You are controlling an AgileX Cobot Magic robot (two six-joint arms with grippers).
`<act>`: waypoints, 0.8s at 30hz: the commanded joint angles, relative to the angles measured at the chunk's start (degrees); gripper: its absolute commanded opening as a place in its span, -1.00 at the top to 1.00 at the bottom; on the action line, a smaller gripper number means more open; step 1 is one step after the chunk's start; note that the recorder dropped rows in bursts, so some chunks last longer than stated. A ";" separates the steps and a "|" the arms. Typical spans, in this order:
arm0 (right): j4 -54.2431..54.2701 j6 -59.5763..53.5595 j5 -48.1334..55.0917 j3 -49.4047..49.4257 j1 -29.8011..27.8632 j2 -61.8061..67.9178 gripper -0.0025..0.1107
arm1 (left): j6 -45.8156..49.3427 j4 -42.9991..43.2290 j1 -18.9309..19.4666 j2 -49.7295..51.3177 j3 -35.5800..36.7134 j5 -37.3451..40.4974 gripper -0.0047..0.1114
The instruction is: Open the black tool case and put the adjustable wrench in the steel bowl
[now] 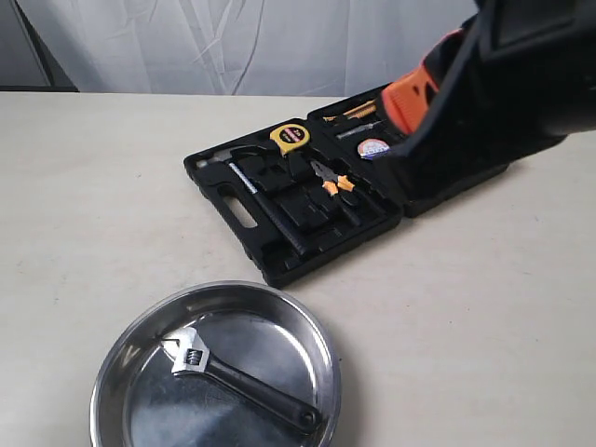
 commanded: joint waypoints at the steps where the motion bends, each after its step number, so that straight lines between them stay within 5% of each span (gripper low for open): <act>1: -5.17 8.58 2.70 1.15 -0.31 -4.18 0.96 | -0.28 0.00 -0.50 -0.22 -0.11 -0.59 0.91; 3: -5.04 11.27 -0.41 5.76 -2.26 -9.52 0.96 | -0.28 0.00 -0.50 -0.22 -0.11 -0.59 0.91; 8: -0.35 12.46 -22.02 29.37 -22.48 -29.66 0.96 | -0.28 0.00 -0.50 -0.22 -0.11 -0.59 0.91; 15: 3.45 12.46 -30.86 56.46 -41.86 -55.79 0.96 | -0.28 0.00 -0.50 -0.22 -0.11 -0.59 0.91; 24: 3.35 12.33 -34.03 64.11 -45.64 -60.07 0.96 | -0.28 0.00 -0.50 -0.22 -0.11 -0.59 0.91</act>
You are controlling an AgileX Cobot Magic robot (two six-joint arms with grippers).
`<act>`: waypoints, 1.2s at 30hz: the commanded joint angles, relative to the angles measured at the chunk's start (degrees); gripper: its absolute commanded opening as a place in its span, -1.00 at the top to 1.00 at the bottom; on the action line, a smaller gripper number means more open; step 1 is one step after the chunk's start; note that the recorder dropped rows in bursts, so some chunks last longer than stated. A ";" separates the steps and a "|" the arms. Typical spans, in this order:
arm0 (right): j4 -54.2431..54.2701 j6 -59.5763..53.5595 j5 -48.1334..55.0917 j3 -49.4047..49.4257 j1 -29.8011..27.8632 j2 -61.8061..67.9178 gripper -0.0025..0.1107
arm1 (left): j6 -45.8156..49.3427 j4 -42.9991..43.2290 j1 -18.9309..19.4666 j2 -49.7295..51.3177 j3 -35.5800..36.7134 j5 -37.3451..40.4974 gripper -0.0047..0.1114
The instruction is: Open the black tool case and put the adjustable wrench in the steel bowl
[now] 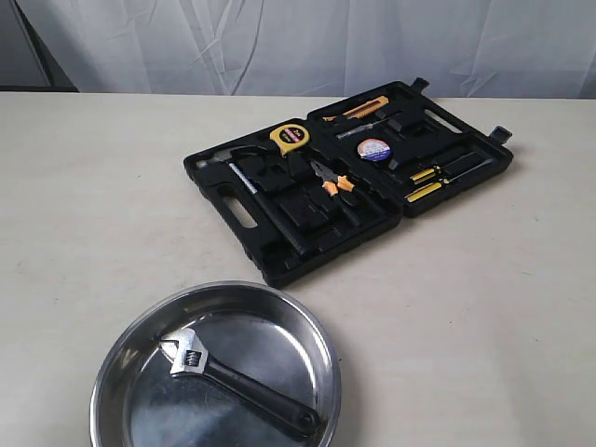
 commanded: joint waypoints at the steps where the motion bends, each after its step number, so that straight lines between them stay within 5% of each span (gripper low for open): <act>1: -0.17 -0.27 2.98 0.48 -0.73 -0.45 0.96 | -0.28 0.00 -0.50 -0.22 -0.11 -0.59 0.91; 36: -0.04 -0.16 4.49 0.48 -0.73 -0.45 0.96 | -0.28 0.00 -0.50 -0.22 -0.11 -0.59 0.91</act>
